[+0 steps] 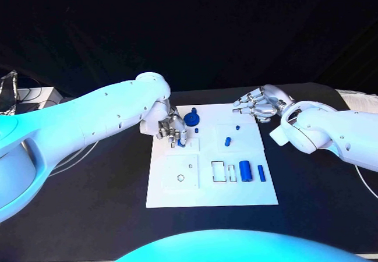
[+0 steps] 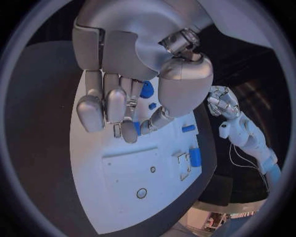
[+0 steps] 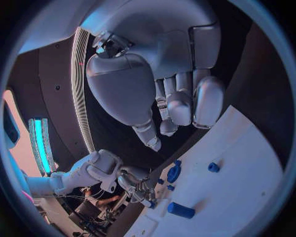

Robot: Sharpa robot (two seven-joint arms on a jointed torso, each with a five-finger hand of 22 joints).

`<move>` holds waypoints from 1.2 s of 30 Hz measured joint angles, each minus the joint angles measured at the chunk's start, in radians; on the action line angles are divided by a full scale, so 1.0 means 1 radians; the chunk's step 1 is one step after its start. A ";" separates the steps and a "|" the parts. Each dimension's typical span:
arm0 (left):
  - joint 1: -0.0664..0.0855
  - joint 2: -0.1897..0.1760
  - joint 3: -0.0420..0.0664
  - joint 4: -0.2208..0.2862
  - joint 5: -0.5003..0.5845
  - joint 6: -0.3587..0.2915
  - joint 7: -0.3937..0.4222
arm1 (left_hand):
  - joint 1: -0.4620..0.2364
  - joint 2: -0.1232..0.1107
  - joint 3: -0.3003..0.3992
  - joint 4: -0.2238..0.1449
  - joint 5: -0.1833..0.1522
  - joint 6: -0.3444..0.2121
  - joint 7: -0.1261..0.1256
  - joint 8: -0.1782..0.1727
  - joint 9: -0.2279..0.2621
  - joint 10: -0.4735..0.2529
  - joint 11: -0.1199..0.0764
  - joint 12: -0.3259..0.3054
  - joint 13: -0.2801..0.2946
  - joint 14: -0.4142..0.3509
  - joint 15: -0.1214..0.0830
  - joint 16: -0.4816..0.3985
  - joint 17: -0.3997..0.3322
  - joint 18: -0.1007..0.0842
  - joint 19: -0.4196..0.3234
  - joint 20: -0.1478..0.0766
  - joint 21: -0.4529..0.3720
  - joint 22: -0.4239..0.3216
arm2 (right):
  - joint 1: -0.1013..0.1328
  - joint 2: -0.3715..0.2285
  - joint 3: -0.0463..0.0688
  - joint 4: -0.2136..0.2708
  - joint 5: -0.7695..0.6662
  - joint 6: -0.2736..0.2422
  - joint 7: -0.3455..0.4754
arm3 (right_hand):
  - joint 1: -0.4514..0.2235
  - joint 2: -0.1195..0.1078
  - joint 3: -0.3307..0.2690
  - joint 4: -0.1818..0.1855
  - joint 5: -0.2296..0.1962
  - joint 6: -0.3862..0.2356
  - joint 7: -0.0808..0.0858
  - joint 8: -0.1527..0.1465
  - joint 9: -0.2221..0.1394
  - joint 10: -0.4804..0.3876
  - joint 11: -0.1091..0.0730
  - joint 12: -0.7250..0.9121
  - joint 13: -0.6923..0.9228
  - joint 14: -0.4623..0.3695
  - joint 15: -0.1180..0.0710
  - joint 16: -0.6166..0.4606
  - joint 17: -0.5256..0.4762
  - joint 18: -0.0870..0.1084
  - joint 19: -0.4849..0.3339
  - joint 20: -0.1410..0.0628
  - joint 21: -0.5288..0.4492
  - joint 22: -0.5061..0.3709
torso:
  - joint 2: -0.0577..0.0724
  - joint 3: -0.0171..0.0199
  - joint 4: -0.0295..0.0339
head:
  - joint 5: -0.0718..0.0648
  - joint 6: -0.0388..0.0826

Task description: Assemble the parts on the task board

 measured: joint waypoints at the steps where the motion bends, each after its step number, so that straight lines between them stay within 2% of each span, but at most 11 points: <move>1: 0.000 0.000 0.000 -0.001 0.000 0.000 0.000 | -0.001 0.001 0.000 0.000 -0.001 0.000 0.000 0.000 0.000 0.000 0.000 0.000 0.000 0.000 0.000 0.000 0.000 0.000 0.000 0.000 0.000 0.000 | 0.000 0.000 0.000 0.000 0.000 0.000 0.000 | 0.000 0.000 0.000 0.000 0.000 0.000 0.000 0.000 0.000 0.000 0.000 0.000 0.000 0.000 0.000 0.000 0.000 0.000 0.000 0.000 0.000 0.000 | 0.000 0.0001 0.0001 | 0.000 0.000; 21: -0.001 0.009 0.000 -0.007 -0.003 -0.002 -0.002 | -0.002 0.002 0.000 -0.001 0.006 0.004 0.003 -0.002 0.008 0.000 0.001 0.000 -0.001 0.002 0.002 0.000 -0.003 0.000 0.000 0.000 0.000 0.000 | 0.000 0.000 0.000 0.000 0.000 0.001 0.000 | 0.000 0.000 0.000 0.000 0.000 -0.001 -0.001 0.000 0.000 0.000 0.000 0.000 0.000 0.000 0.000 0.000 0.000 0.000 0.000 0.000 0.000 0.000 | 0.000 0.0004 -0.0001 | 0.002 0.000; 36: -0.005 -0.006 0.000 0.032 -0.012 -0.017 0.000 | -0.002 0.002 0.001 -0.001 0.005 0.004 0.003 -0.003 0.009 0.000 0.001 0.000 -0.002 0.002 0.002 0.000 -0.005 0.000 0.000 0.000 0.003 0.000 | 0.000 -0.001 0.000 0.001 0.000 0.002 0.000 | 0.000 0.000 0.000 0.000 0.000 -0.001 -0.001 0.000 0.000 0.000 0.000 0.000 0.000 0.000 0.000 0.000 0.000 0.000 0.000 0.000 0.000 0.000 | 0.000 0.0003 0.0000 | -0.002 0.000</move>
